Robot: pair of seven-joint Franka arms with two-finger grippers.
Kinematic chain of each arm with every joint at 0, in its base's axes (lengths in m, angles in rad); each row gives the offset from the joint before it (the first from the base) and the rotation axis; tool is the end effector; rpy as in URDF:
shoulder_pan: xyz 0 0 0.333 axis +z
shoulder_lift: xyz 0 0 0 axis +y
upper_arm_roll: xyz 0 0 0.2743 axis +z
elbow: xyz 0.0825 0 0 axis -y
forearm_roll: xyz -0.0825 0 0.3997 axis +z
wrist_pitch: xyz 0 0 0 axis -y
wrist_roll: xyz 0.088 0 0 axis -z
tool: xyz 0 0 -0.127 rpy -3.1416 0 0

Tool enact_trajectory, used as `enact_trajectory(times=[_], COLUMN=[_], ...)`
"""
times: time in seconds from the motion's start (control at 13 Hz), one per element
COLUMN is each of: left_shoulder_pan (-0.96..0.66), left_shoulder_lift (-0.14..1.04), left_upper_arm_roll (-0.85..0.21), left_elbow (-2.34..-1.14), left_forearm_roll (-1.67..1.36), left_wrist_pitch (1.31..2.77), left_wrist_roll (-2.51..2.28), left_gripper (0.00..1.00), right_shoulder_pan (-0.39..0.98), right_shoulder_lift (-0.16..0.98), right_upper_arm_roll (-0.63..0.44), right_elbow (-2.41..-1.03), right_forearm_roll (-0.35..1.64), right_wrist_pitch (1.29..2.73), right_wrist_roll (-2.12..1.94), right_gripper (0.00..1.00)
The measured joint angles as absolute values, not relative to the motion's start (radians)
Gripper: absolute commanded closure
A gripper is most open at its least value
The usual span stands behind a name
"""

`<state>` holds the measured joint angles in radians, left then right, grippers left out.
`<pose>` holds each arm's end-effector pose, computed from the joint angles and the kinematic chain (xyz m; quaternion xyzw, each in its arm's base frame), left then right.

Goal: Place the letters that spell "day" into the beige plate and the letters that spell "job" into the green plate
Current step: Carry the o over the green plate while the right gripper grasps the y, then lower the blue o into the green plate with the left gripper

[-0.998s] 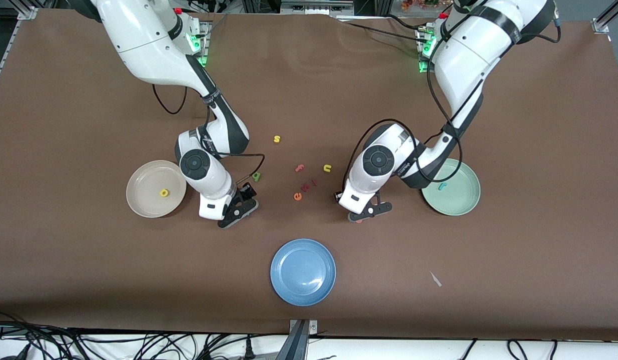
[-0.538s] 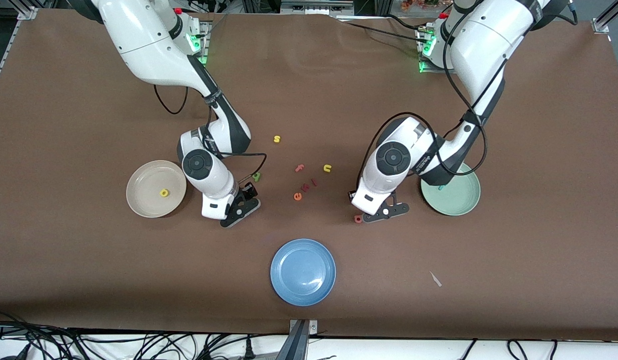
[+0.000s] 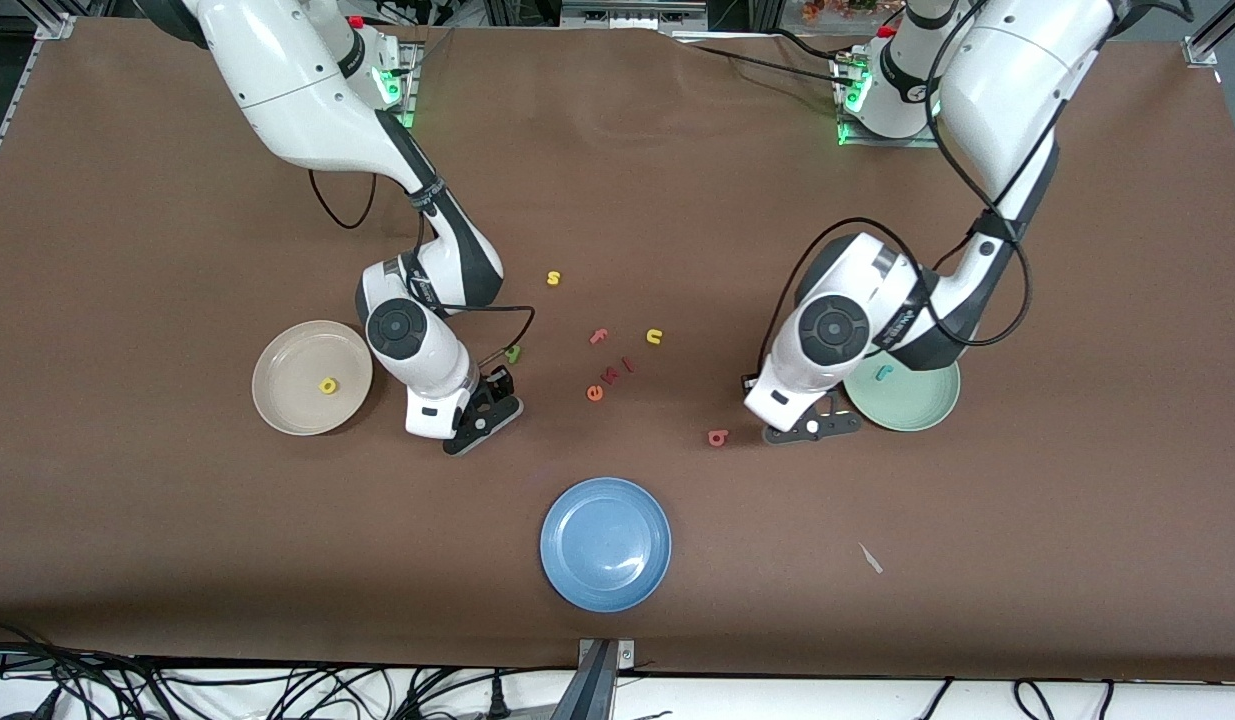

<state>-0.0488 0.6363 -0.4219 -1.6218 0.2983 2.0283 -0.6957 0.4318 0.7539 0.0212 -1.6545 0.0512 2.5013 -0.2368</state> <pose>0.6012 -0.2622 0.2004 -0.9948 -0.0611 0.0674 0.0467 0.6081 0.2955 0.1165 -0.9474 -0.3159 -0.0436 0.0282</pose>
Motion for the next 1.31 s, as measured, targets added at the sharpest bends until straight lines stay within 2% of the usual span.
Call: enact_trajectory(times=[0.46, 0.77, 0.84, 1.31], left_shoulder_pan=[0.101, 0.215, 0.237, 0.354], left_shoulder_lift=[0.5, 0.448, 0.444, 0.443], left_upper_arm_roll=[-0.421, -0.421, -0.421, -0.419], left_elbow=[-1.819, -1.9, -1.914, -2.059], left_forearm_roll=[0.298, 0.298, 0.298, 0.298], left_wrist_pitch=[2.026, 2.03, 2.038, 2.241], left_wrist_roll=[-0.416, -0.221, -0.186, -0.069], left_gripper=[0.94, 0.94, 0.93, 0.93], right_shoulder_pan=[0.432, 0.432, 0.431, 0.431], right_shoulder_lift=[0.756, 0.76, 0.761, 0.762], right_upper_arm_roll=[0.024, 0.024, 0.024, 0.023], right_elbow=[-1.645, -1.641, -1.64, -1.635], right_forearm_roll=[0.051, 0.051, 0.051, 0.051], right_wrist_pitch=[2.489, 2.487, 2.487, 2.485], right_wrist_roll=[-0.238, -0.243, -0.244, -0.246], right_gripper=[0.51, 0.57, 0.61, 0.73])
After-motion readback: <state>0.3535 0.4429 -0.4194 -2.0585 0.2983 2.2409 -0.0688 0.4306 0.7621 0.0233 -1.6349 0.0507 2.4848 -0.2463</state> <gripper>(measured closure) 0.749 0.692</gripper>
